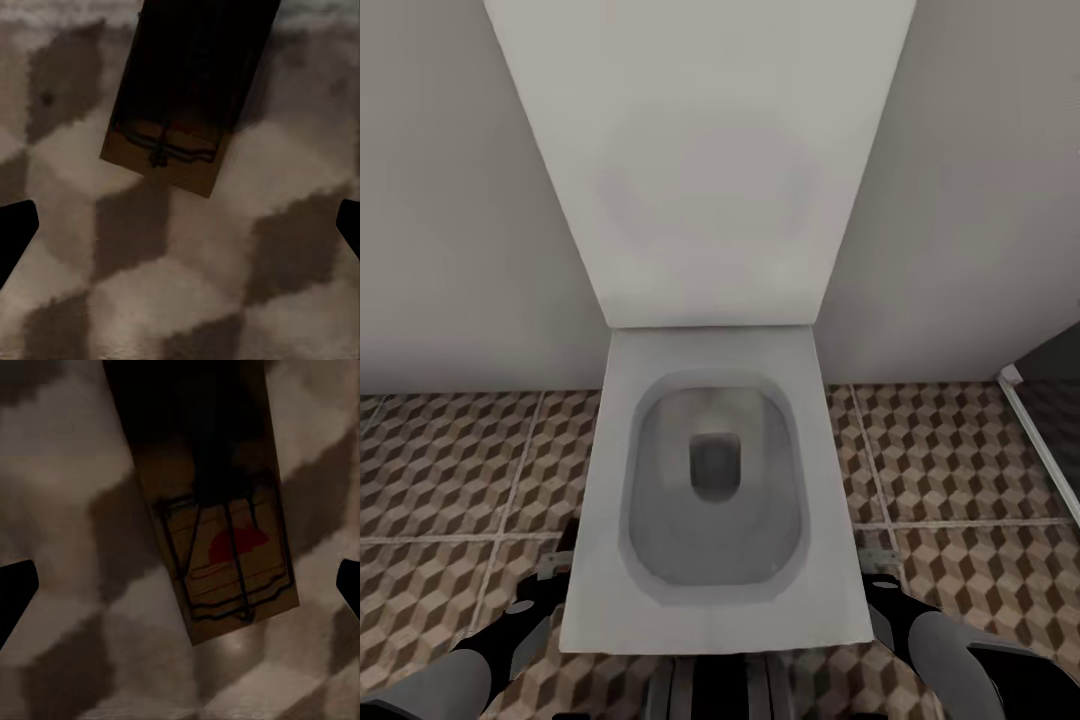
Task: Take the four mousetraps from the cabinet in the bathroom and place them on the bathroom floor. Make sure all four end up on the same floor surface, and ensure that at least two of them are either under or directly next to the same bathroom sink.
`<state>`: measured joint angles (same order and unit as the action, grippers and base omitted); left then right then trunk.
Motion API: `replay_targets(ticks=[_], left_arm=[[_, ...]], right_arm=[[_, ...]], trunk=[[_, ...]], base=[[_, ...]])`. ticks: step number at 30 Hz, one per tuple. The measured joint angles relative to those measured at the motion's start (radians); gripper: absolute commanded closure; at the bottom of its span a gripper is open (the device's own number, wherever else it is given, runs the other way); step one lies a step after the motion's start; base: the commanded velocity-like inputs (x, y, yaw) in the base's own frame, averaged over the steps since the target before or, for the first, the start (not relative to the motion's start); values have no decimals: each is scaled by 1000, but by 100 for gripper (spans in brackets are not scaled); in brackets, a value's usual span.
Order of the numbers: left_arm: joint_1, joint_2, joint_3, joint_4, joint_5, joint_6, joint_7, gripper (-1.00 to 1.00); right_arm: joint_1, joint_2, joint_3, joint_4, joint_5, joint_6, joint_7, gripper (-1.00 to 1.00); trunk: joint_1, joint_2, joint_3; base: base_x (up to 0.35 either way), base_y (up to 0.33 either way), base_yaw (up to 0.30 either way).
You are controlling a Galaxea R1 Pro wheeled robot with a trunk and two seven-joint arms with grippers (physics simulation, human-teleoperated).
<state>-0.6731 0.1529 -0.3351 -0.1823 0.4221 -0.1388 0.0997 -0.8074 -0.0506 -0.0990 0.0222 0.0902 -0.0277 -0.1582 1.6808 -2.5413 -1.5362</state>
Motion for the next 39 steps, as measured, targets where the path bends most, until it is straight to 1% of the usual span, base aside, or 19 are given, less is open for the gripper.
replay_targets(ticks=[39], left_arm=[[0, 2, -1, 0, 2, -1, -11, -100]], right_arm=[[0, 1, 2, 0, 1, -3, 0, -100]], trunk=[[0, 0, 0]], base=[[-329, 0, 0]])
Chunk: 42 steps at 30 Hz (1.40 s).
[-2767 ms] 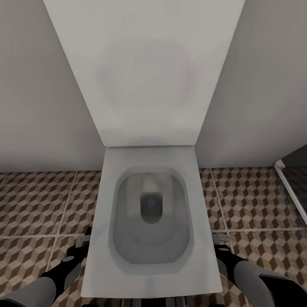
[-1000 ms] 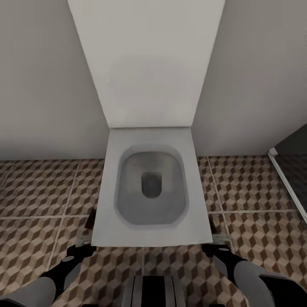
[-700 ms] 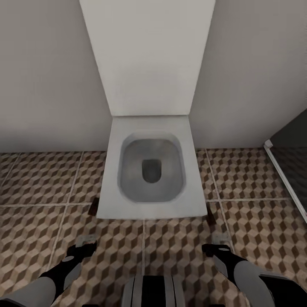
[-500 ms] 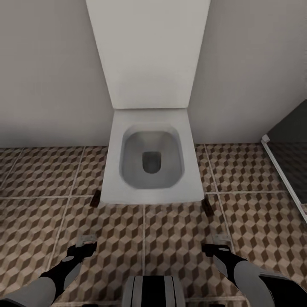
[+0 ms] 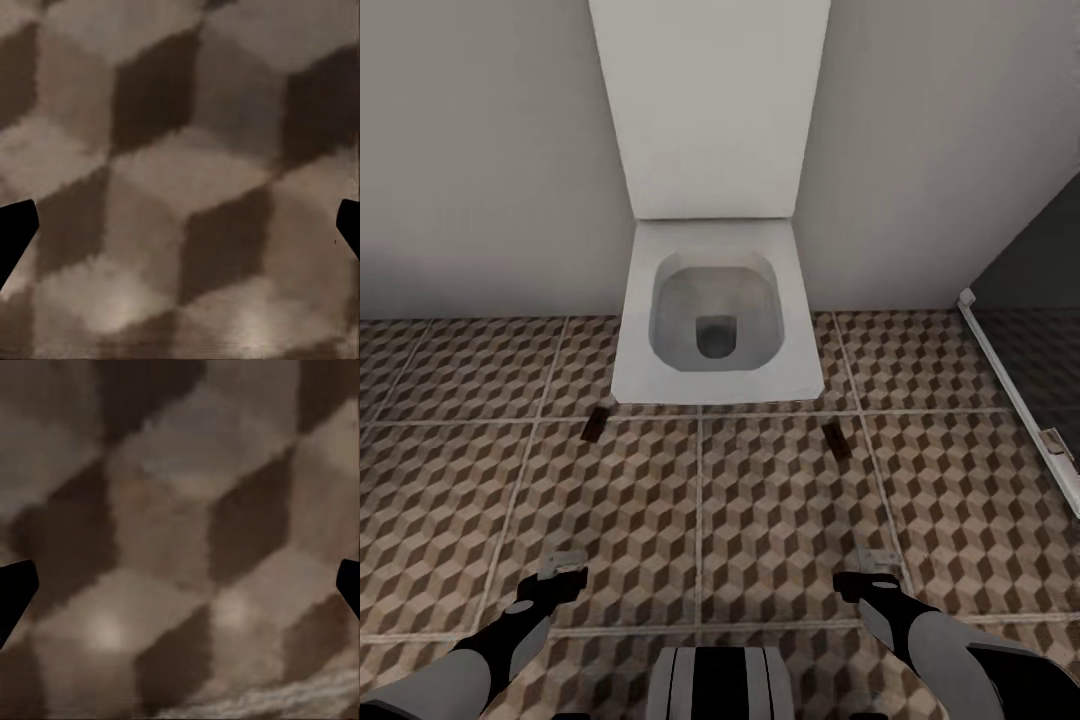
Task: Take the four mousetraps from the cabinet in the bathroom and place them on the bathroom floor. Make sure all four end up on the same floor surface, and ensure that at least two of them are either under or directly next to the same bathroom sink.
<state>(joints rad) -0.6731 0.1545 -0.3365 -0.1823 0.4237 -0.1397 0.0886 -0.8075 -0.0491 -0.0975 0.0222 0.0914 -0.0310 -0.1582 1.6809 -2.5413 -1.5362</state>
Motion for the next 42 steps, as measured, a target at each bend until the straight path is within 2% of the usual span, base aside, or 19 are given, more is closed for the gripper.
replay_targets(ticks=[18, 42], left_arm=[[0, 0, 0, 0, -3, -6, -4, -100], [0, -3, -2, 0, -11, -8, 6, -100]], right_arm=[[0, 1, 0, 0, 1, -2, 0, -100], [0, 2, 0, 0, 2, -6, 0, -100]], trunk=[[0, 0, 0], [-1, 0, 0]], base=[[-312, -16, 0], [-36, -9, 0]])
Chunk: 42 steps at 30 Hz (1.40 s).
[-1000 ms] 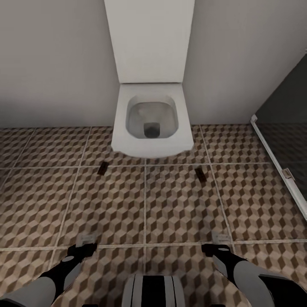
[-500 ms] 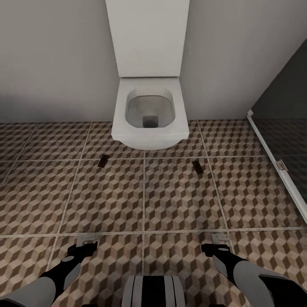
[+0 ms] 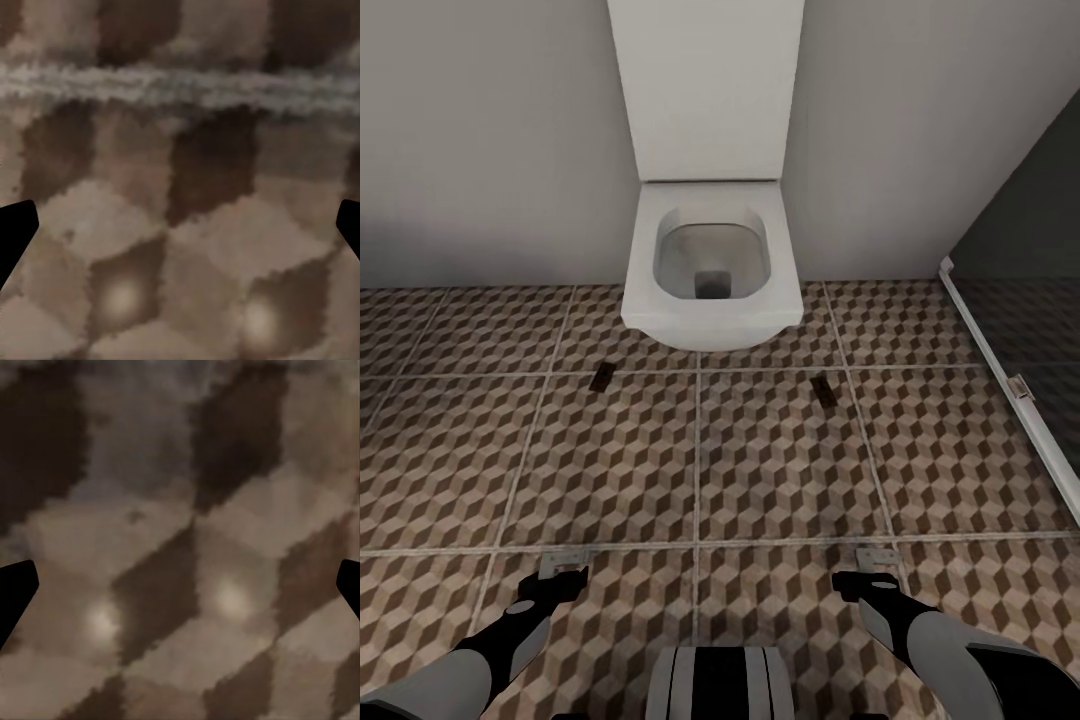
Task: Take the four mousetraps from the cabinet in the bathroom and place them on the bathroom floor. Make sure all four end up on the same floor surface, and ensure that at least two of them are either under or directly next to the same bathroom sink.
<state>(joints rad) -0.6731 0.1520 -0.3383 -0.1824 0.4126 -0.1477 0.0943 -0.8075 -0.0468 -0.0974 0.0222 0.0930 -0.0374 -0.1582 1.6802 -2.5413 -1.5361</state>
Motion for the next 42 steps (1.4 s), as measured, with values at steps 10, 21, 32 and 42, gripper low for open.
replay_targets(ticks=[10, 21, 32, 42], left_arm=[[0, 0, -1, 0, 0, 2, 4, -100], [0, 0, -1, -1, 0, 7, 3, -100], [0, 0, -1, -1, 2, 8, -2, -100], [0, 0, -1, -1, 4, 8, 1, -100]], right_arm=[[0, -1, 0, 0, 0, 0, 0, -100], [0, -1, 0, 0, 0, 0, 0, -100], [0, -1, 0, 0, 0, 0, 0, -100], [0, -1, 0, 0, 2, -1, 0, -100]], trunk=[[-1, 0, 8], [-6, 3, 50], [-11, 6, 93], [-15, 8, 131]], base=[[0, 0, 0], [0, 0, 0], [0, 0, 0], [0, 0, 0]])
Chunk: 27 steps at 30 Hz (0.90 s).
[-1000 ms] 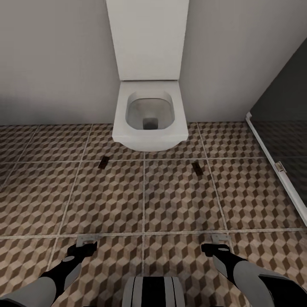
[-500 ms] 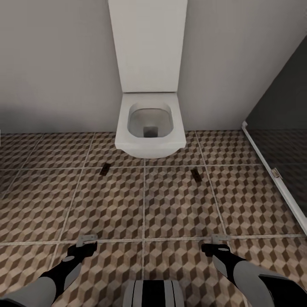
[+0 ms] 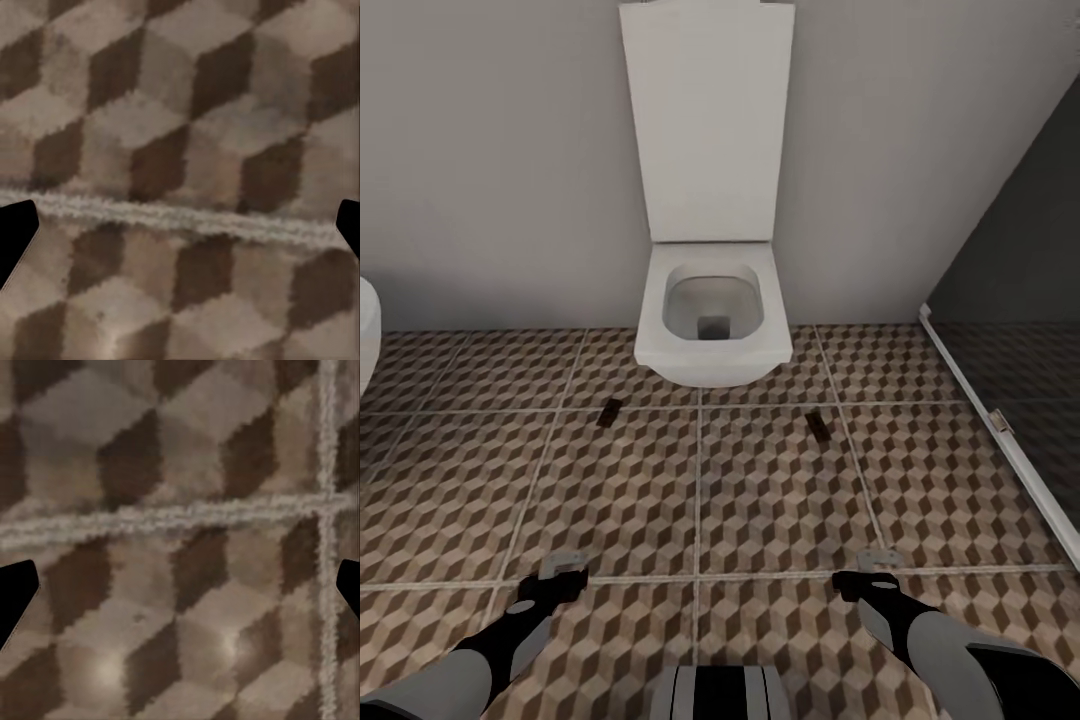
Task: Take the four mousetraps from the cabinet in the bathroom and place them on the bathroom floor. Make sure all four end up on the same floor surface, and ensure that at least two of them are either under or directly next to the same bathroom sink.
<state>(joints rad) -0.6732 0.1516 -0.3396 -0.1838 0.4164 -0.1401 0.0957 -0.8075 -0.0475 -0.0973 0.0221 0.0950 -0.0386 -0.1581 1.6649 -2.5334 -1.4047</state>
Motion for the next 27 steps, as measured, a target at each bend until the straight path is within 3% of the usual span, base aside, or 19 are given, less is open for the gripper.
replay_targets(ticks=[27], left_arm=[[0, 0, 0, 1, 3, 0, -1, -100]], right_arm=[[0, 1, 2, -1, 9, -22, 0, -100]], trunk=[[-12, 6, 104]], base=[[0, 0, 0]])
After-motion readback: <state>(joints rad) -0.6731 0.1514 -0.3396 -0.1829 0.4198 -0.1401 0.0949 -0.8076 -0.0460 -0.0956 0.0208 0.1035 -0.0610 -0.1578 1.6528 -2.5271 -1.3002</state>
